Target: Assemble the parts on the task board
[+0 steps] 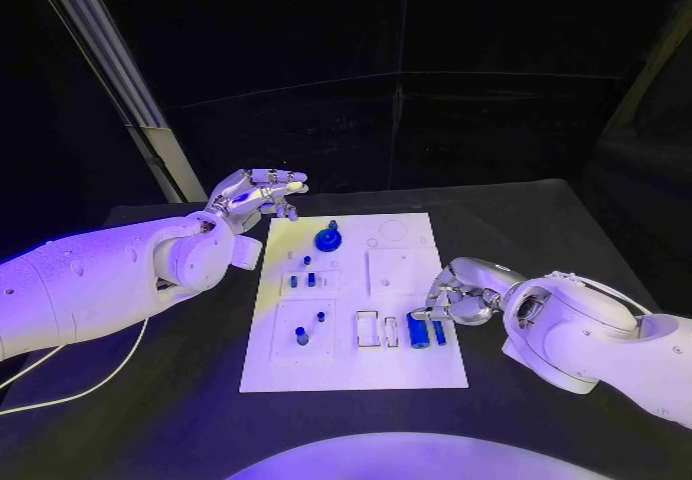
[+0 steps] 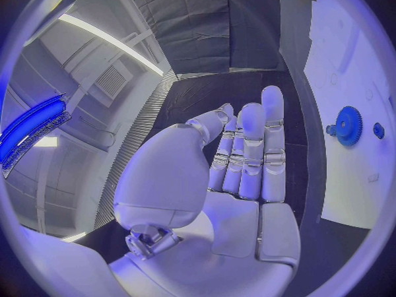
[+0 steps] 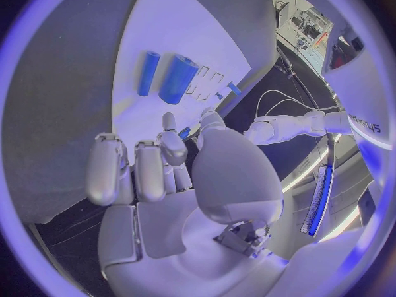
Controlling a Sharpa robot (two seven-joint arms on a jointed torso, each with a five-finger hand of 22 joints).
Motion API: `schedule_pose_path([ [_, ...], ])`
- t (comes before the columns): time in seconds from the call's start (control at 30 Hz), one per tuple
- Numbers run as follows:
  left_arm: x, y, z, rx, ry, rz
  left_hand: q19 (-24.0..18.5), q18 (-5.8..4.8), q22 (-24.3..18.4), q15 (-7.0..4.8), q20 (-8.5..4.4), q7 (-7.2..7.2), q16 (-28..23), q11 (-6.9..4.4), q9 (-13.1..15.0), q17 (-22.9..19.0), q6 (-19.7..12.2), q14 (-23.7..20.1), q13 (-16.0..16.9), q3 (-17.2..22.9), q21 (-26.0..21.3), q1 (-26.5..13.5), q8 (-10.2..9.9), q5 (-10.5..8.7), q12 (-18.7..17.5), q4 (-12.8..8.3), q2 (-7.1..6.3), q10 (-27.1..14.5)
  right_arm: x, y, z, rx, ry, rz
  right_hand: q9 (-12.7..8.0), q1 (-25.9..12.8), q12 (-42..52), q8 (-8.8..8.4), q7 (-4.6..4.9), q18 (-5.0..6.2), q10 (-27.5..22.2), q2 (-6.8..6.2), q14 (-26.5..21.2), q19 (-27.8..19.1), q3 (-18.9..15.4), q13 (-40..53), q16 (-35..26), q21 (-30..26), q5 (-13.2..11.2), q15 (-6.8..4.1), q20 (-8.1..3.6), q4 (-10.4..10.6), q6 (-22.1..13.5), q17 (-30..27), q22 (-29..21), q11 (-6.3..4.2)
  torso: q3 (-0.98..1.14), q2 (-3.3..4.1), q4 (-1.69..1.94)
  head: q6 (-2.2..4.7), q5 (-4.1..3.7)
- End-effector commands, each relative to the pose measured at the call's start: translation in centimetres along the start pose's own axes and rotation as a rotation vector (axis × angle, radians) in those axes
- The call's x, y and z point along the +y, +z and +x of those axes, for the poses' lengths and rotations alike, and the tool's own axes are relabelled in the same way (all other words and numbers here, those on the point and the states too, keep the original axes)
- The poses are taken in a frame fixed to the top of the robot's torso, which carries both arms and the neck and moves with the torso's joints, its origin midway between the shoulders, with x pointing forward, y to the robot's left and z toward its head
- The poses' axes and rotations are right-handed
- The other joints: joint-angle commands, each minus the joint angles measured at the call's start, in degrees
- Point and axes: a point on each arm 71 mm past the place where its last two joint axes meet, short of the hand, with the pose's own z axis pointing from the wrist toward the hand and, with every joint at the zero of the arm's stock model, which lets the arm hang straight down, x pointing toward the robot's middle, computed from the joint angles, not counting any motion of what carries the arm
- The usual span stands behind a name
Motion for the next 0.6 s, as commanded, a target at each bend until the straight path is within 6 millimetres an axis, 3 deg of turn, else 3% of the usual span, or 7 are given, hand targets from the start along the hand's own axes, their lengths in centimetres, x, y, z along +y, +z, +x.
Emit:
schedule_pose_path([
  [0.03,-0.1,0.0,0.1,0.012,-0.009,0.005,-0.4,0.79,-0.1,0.01,0.02,0.12,-0.3,0.13,-0.1,-0.1,-0.2,-0.3,-0.1,-0.1,-0.3,0.5,0.3,0.37,0.3,-0.3,0.15,-0.4,0.1,0.2,0.2,0.016,-0.080,0.024,0.1,-0.6,0.4,0.34,0.02,-0.45,0.4,-0.01,2.6,0.5,-0.4,0.1,0.3,0.4,-0.4,-0.15,-0.10,0.0,-0.5,0.1,0.1,-0.07,-0.02,0.05,-0.07,-0.15,0.01],
  [0.33,0.0,-0.1,0.0,0.010,-0.009,0.004,-0.4,0.79,-0.1,0.01,0.02,0.12,-0.3,0.13,-0.1,-0.1,-0.2,-0.3,-0.1,-0.1,-0.3,0.5,0.3,0.37,0.3,-0.3,0.15,-0.4,0.5,0.7,1.1,0.055,-0.139,0.028,0.2,-0.9,0.6,0.62,0.04,-0.56,0.5,-0.10,2.7,0.7,-0.9,0.7,0.7,0.7,-0.6,-0.11,-0.06,0.0,-0.7,0.9,0.7,-0.03,0.00,0.04,-0.07,-0.40,0.05],
  [0.6,0.0,-0.1,-0.1,0.009,-0.009,0.002,-0.4,0.79,-0.1,0.01,0.02,0.12,-0.3,0.13,-0.1,-0.1,-0.2,-0.3,-0.1,-0.1,-0.3,0.5,0.3,0.37,0.3,-0.3,0.15,-0.4,0.6,1.0,1.6,0.066,-0.200,0.026,1.0,-1.1,1.3,2.08,-0.31,-0.71,0.8,0.37,2.8,0.9,-1.7,1.8,1.3,1.2,-0.7,-0.25,-0.11,0.0,-0.1,1.9,1.6,-0.28,0.02,0.05,-0.07,-0.64,0.30],
])
